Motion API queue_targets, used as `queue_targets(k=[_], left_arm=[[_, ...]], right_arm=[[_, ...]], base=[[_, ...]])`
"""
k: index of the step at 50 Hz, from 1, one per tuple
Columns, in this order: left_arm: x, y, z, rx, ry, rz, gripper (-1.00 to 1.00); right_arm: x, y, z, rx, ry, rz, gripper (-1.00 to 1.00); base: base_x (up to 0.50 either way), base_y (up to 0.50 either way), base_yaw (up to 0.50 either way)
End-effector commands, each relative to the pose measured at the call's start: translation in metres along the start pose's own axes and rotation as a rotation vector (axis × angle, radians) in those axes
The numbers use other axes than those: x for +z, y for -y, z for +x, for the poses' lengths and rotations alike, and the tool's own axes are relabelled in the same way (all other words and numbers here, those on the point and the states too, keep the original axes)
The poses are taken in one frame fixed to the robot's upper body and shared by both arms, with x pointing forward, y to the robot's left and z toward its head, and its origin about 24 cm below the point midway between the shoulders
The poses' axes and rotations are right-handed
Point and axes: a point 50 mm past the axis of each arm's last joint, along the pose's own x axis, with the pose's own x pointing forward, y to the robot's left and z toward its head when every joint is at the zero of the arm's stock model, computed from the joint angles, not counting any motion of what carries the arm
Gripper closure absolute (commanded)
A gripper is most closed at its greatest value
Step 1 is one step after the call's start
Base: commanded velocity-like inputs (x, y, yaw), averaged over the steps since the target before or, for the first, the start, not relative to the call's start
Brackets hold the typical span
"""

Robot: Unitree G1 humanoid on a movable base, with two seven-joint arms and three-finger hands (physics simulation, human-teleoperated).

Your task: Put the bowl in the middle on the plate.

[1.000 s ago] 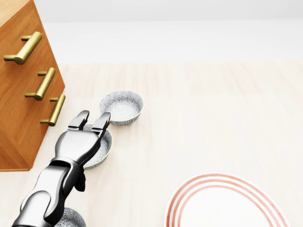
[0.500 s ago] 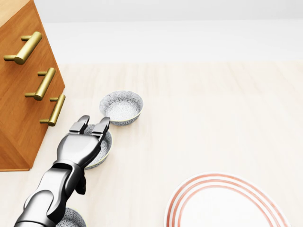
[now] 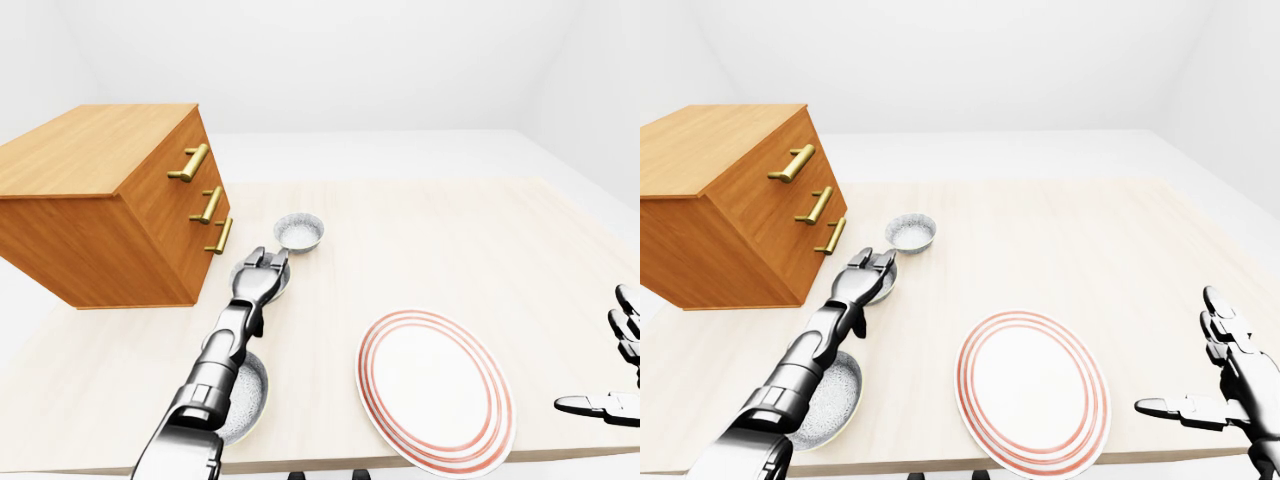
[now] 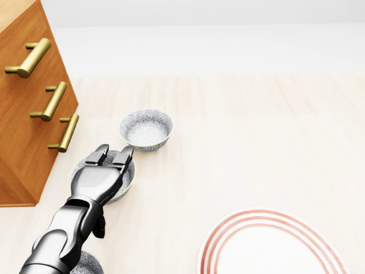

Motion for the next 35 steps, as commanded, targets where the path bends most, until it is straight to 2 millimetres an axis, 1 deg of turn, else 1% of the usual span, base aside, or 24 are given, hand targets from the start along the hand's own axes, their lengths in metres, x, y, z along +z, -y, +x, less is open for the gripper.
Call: queue_targets(k=[1, 15, 22, 23, 24, 26, 27, 29, 30, 31, 32, 34, 35], left_arm=[[-0.0004, 0.0025, 0.0016, -0.006, -0.003, -0.001, -1.00], [0.0009, 0.0031, 0.0038, -0.003, -0.001, 0.000, -1.00], [0.0014, 0.0042, 0.0025, -0.010, 0.001, -0.002, -1.00], [0.0017, 0.0036, 0.0020, -0.008, 0.003, -0.002, -0.83], [0.0017, 0.0038, 0.0016, -0.010, 0.003, -0.005, -0.58], [0.0017, 0.0038, 0.0016, -0.010, 0.003, -0.005, -0.58], [0.0014, 0.0047, 0.0014, -0.012, 0.001, -0.006, -0.49], [0.0013, 0.0053, 0.0013, -0.010, 0.001, -0.006, 0.04], [0.0015, 0.0053, 0.0013, -0.009, 0.001, -0.007, 0.18], [0.0015, 0.0053, 0.0013, -0.009, 0.001, -0.007, 0.18], [0.0015, 0.0057, 0.0015, -0.010, 0.001, -0.007, 0.87], [0.0015, 0.0058, 0.0016, -0.010, 0.001, -0.007, 0.87], [0.0030, 0.0050, 0.0018, -0.007, 0.005, -0.009, 1.00]], right_arm=[[0.0005, 0.0002, -0.0008, -0.003, 0.001, -0.003, -1.00], [0.0024, 0.0009, -0.0002, -0.005, 0.007, -0.009, -1.00], [-0.0002, 0.0006, 0.0001, -0.002, -0.002, -0.001, -1.00], [-0.0019, 0.0001, 0.0005, 0.000, -0.008, 0.004, -1.00], [-0.0021, 0.0000, 0.0006, 0.001, -0.008, 0.004, -1.00], [-0.0021, 0.0000, 0.0006, 0.001, -0.008, 0.004, -1.00], [-0.0020, 0.0000, 0.0007, 0.001, -0.008, 0.004, -1.00], [-0.0011, 0.0002, 0.0006, 0.000, -0.005, 0.002, -1.00], [0.0004, 0.0006, -0.0001, -0.001, 0.000, -0.003, -1.00], [0.0005, 0.0007, -0.0001, -0.001, 0.001, -0.004, -1.00], [0.0004, 0.0007, -0.0001, -0.001, 0.000, -0.003, -1.00], [0.0004, 0.0007, -0.0001, -0.002, 0.000, -0.003, -1.00], [-0.0007, 0.0003, 0.0006, 0.000, -0.004, 0.000, -1.00]], base=[[0.00, 0.00, 0.00], [0.00, 0.00, 0.00], [0.00, 0.00, 0.00], [0.00, 0.00, 0.00], [0.00, 0.00, 0.00], [0.00, 0.00, 0.00], [0.00, 0.00, 0.00], [0.00, 0.00, 0.00], [0.00, 0.00, 0.00], [0.00, 0.00, 0.00], [0.00, 0.00, 0.00], [0.00, 0.00, 0.00], [0.00, 0.00, 0.00]])
